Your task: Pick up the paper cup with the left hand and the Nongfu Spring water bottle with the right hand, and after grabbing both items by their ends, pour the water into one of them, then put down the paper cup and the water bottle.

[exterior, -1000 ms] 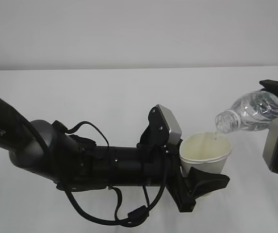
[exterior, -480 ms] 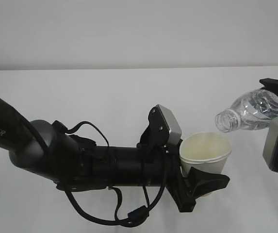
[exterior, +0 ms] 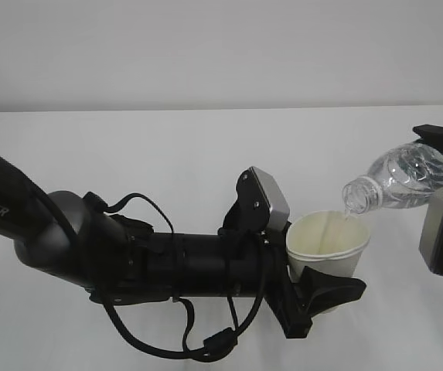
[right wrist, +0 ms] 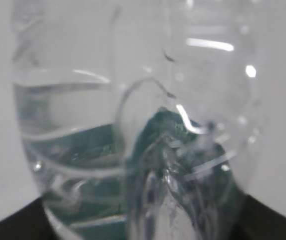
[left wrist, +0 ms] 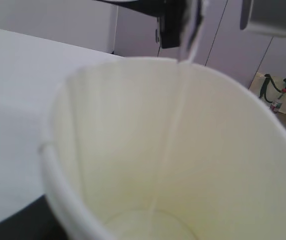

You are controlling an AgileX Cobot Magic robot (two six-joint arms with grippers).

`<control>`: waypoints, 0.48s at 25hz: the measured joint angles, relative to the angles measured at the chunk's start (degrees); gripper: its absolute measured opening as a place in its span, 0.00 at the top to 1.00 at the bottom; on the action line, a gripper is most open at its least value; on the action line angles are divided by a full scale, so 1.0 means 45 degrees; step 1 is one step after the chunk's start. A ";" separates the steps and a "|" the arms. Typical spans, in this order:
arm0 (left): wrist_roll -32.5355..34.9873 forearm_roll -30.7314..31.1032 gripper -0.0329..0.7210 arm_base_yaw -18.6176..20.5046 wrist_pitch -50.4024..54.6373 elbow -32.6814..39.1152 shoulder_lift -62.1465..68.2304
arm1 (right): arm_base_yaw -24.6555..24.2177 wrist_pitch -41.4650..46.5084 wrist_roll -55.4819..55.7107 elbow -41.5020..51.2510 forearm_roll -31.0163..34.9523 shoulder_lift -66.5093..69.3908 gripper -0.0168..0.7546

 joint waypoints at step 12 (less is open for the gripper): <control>0.0000 0.0023 0.37 0.0000 0.0000 0.0000 0.0000 | 0.0000 0.0000 -0.0138 0.0000 0.0000 0.0000 0.42</control>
